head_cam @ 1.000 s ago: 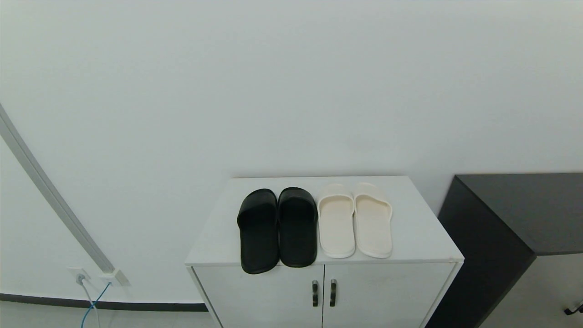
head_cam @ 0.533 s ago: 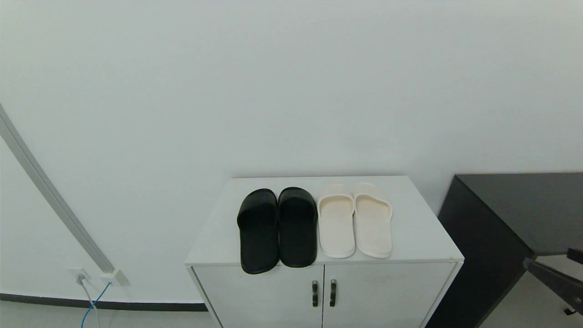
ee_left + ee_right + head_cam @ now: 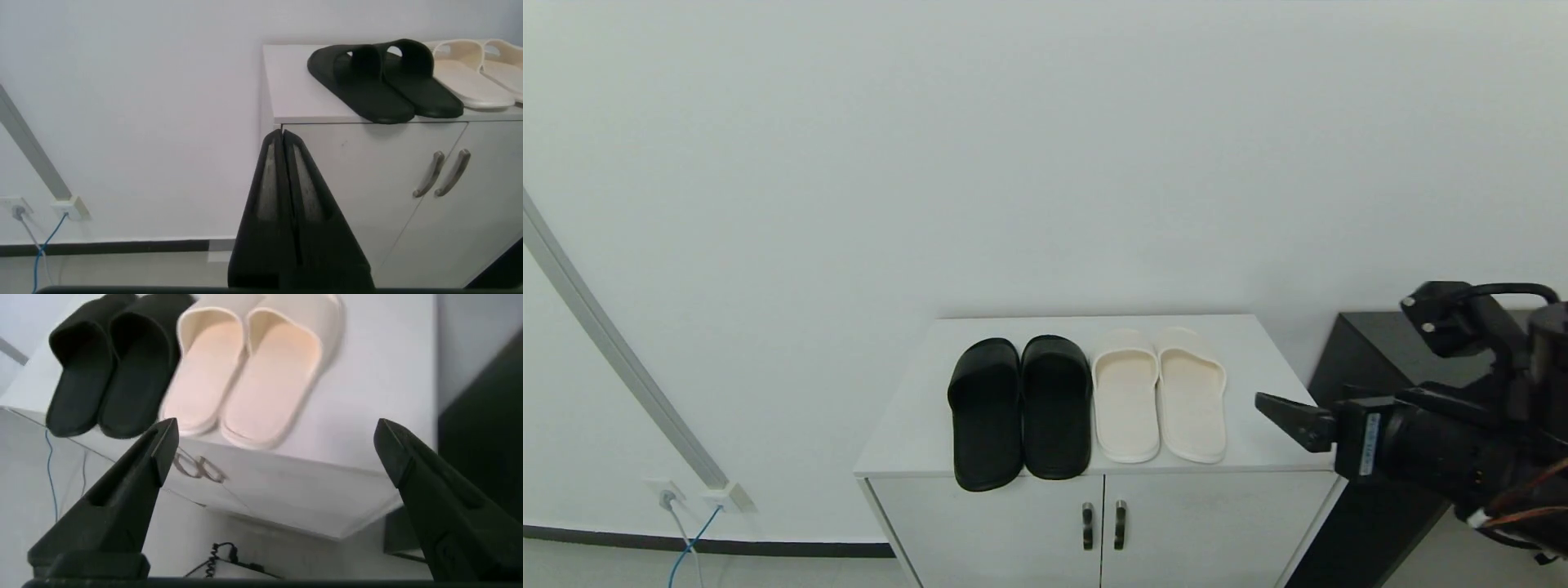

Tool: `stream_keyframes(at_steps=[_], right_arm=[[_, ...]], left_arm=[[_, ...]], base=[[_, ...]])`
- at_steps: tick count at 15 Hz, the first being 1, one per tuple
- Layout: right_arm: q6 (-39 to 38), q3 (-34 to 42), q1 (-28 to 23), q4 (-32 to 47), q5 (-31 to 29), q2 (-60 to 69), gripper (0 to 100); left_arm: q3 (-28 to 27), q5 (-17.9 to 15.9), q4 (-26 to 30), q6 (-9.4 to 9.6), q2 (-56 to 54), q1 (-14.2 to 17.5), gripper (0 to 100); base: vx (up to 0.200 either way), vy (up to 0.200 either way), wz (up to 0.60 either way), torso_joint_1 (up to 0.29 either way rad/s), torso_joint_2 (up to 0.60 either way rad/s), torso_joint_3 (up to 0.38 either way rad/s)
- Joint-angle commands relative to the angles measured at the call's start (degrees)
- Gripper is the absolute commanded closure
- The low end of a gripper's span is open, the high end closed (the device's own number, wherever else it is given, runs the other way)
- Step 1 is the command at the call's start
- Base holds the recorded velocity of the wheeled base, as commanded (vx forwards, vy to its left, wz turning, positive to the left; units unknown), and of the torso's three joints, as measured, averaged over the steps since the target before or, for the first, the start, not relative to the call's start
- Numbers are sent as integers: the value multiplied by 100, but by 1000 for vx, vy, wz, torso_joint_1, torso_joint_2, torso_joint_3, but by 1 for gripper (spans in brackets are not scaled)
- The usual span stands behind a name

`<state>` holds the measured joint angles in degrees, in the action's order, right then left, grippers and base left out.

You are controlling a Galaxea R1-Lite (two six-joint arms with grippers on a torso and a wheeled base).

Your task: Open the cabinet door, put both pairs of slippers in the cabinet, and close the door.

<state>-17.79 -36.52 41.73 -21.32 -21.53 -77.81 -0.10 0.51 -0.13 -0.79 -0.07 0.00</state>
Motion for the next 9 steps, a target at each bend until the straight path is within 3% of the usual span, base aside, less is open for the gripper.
stream_keyframes(at_steps=[1,5,9], right_arm=[[-93,-540,415,-56,-493,-1122,0],[-67,-1041,538,-751,-1187,-2186,0],[-93,-1340,529,-1155,-1354,-2915,0]], left_arm=[[1,2,-4,-9,7,0,100],[1,2,-4,0,7,0,100],[1,2,-4,0,7,0,100]], base=[[0,0,0,0,0,0],[0,0,0,0,0,0],[0,0,0,0,0,0]])
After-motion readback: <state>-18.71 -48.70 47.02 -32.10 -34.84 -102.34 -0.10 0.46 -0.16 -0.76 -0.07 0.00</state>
